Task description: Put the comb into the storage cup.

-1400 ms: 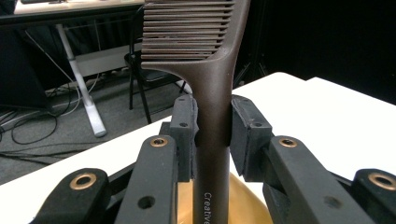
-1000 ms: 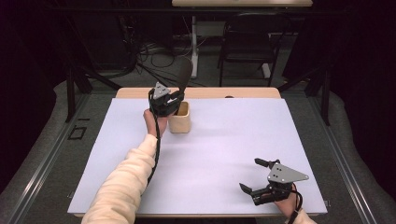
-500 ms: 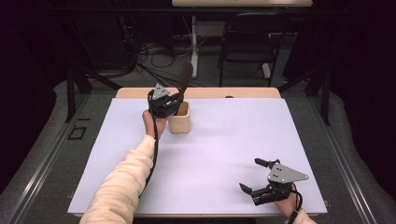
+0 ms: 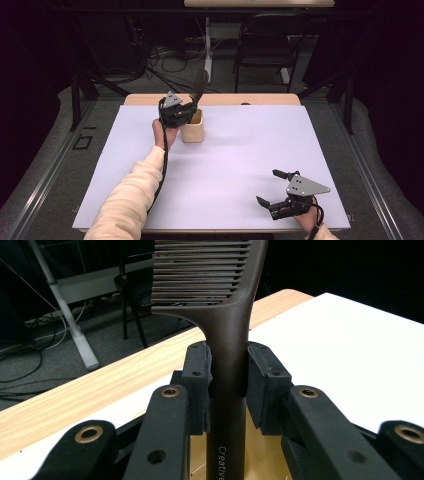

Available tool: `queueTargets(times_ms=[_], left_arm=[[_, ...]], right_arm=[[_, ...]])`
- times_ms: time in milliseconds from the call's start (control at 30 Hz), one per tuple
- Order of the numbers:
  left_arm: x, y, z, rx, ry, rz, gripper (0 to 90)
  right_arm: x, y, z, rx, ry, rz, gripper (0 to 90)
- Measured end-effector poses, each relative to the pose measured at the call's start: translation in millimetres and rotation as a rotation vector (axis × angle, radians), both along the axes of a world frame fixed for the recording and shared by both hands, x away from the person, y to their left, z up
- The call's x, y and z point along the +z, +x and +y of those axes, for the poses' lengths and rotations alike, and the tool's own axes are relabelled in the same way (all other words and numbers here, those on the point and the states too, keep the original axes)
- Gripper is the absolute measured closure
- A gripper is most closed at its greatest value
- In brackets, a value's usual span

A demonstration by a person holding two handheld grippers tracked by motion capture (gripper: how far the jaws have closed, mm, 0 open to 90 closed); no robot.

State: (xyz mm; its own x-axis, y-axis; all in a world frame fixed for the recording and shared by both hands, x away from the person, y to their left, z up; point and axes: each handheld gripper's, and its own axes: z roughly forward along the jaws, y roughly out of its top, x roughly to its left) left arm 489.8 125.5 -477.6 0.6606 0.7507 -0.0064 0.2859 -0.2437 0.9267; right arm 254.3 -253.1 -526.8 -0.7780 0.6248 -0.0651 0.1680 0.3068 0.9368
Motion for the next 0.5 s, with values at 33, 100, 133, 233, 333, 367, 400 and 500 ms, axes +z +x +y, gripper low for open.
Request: queueTargets(times_ms=[33,100,133,233,333,367,400,500], left_arm=[[-0.2,-0.1,0.1,-0.002,-0.002,0.001,72.4],[-0.7,-0.3,0.3,-0.003,-0.001,0.002,72.4],[-0.9,-0.3,0.6,-0.006,0.001,0.002,72.4],[-1.9,-0.2,0.7,-0.010,0.004,0.007,72.4],[-2.9,0.4,0.8,-0.017,0.008,0.014,72.4],[-3.3,0.4,0.8,-0.017,0.008,0.016,72.4],[-3.7,0.4,0.8,-0.019,0.011,0.017,72.4],[-4.6,0.3,0.7,-0.021,0.012,0.020,72.4]], right_arm=[[0.0,0.0,0.0,0.000,0.000,0.000,0.8],[0.0,-0.1,0.0,0.001,0.000,0.000,0.8],[0.0,0.0,0.0,0.000,-0.001,-0.001,0.8],[0.0,0.0,0.0,0.000,0.000,0.000,0.8],[0.0,-0.1,0.0,0.000,0.000,0.000,0.7],[0.1,-0.1,0.0,0.000,0.000,0.000,0.8],[0.0,0.0,0.0,0.000,-0.001,-0.001,0.8],[0.0,0.0,0.0,0.000,0.000,0.000,0.8]])
